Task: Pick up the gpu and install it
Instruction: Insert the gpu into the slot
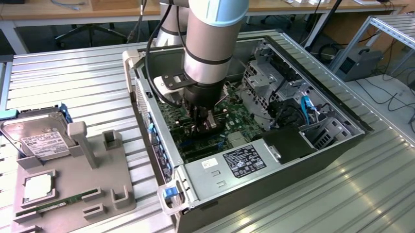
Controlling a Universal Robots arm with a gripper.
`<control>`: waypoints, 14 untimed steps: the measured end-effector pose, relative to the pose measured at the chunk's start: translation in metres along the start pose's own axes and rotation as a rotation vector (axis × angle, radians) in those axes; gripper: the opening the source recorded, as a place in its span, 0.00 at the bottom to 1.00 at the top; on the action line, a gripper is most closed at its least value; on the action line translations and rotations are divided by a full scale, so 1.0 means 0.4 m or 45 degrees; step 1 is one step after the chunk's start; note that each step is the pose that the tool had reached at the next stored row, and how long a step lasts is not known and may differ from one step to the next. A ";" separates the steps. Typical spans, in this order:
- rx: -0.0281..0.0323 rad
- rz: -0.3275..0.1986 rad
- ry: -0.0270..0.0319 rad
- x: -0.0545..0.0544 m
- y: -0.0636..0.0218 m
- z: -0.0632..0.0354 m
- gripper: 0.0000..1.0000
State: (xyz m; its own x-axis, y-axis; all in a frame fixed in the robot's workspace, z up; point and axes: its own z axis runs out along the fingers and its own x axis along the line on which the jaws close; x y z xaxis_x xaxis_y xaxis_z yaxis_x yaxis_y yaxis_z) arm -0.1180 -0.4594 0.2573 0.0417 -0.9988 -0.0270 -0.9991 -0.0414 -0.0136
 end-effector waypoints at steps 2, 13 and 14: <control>0.0001 0.000 0.0000 0.000 0.000 0.000 0.27; 0.0009 0.032 0.0004 0.000 0.000 0.000 0.27; 0.0009 0.032 0.0004 0.000 0.000 0.000 0.27</control>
State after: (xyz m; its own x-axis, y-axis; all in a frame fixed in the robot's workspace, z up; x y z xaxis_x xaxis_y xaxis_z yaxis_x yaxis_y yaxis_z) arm -0.1181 -0.4594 0.2573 0.0163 -0.9995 -0.0270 -0.9998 -0.0159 -0.0137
